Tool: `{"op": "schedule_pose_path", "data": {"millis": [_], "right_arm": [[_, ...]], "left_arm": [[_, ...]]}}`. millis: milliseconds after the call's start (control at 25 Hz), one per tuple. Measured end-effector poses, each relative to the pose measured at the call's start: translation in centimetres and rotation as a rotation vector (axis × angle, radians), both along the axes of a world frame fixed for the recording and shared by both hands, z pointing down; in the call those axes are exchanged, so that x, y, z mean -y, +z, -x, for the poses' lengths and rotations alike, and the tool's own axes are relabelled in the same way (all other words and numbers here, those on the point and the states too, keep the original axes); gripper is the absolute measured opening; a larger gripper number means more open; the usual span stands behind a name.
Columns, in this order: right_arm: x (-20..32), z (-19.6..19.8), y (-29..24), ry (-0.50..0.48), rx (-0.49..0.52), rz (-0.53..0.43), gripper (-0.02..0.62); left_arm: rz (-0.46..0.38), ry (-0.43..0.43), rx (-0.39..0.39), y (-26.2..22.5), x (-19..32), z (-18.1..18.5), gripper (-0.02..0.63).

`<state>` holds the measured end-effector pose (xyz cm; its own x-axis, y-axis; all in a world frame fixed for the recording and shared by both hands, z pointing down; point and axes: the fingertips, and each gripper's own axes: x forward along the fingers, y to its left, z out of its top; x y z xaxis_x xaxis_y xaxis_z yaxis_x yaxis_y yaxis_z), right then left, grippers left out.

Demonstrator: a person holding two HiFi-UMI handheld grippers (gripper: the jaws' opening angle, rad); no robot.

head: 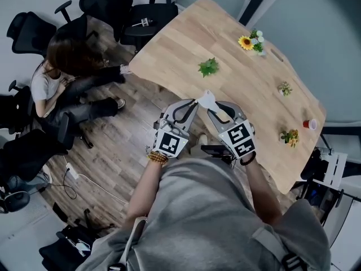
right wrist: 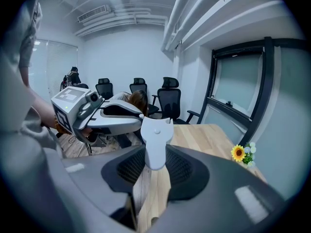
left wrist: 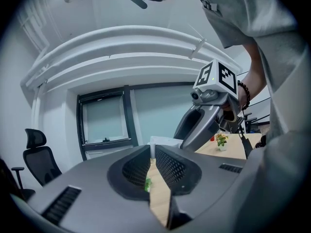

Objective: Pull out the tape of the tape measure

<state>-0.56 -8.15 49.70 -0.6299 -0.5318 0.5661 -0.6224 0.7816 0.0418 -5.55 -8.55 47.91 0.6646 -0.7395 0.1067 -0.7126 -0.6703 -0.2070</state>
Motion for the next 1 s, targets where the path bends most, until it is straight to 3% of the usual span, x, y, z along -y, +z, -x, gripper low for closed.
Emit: {"op": "schedule_pose_path", "data": {"millis": [680, 1000], "right_arm": [[-0.5, 0.8, 0.1, 0.021, -0.010, 0.038, 0.137], [-0.3, -0.9, 1.1, 0.071, -0.026, 0.062, 0.135]], "left_arm": [[0.034, 0.001, -0.003, 0.0, -0.3, 0.7, 0.038], [0.061, 0.020, -0.006, 0.5, -0.6, 0.1, 0.038]]}}
